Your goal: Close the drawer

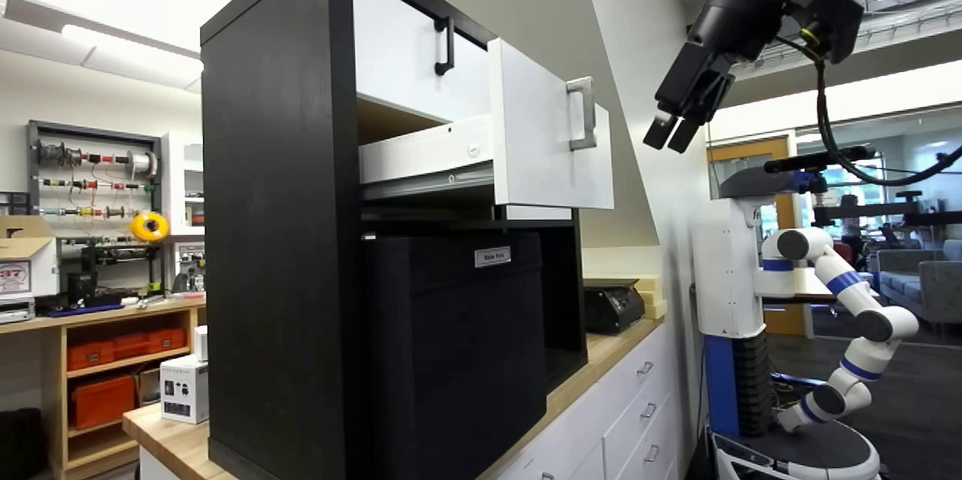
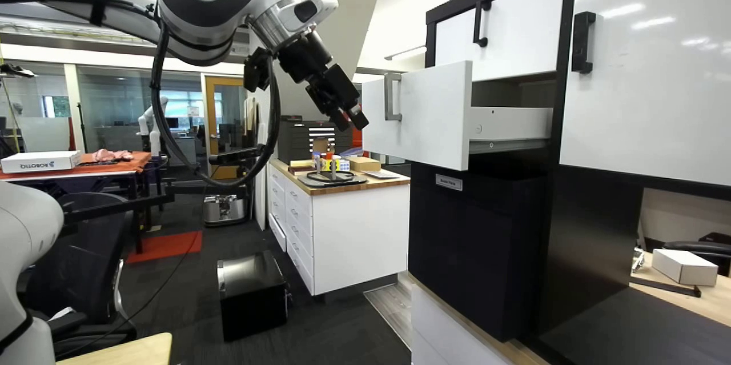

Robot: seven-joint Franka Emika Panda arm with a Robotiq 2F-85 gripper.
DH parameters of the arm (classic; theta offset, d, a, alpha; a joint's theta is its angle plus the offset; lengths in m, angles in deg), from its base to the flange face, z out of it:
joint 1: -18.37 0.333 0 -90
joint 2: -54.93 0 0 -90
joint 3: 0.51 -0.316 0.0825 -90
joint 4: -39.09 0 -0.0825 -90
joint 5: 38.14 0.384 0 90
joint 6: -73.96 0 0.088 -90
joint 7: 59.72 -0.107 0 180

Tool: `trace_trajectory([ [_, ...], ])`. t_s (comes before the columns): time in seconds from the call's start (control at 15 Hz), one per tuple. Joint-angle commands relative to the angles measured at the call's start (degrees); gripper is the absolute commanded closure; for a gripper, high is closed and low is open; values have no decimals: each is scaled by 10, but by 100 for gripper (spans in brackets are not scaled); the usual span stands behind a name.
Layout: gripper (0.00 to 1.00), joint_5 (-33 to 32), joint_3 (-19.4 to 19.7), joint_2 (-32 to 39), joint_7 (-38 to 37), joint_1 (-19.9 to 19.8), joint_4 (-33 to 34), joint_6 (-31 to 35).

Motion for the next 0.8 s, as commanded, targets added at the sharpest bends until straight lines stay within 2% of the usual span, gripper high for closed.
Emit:
trace_trajectory([
  [0.0,0,-3,12,23,32,-7,20,42],
  [0.2,0,0,15,43,47,-5,32,68],
  [0.73,0,-1,0,108,29,-10,64,103],
])
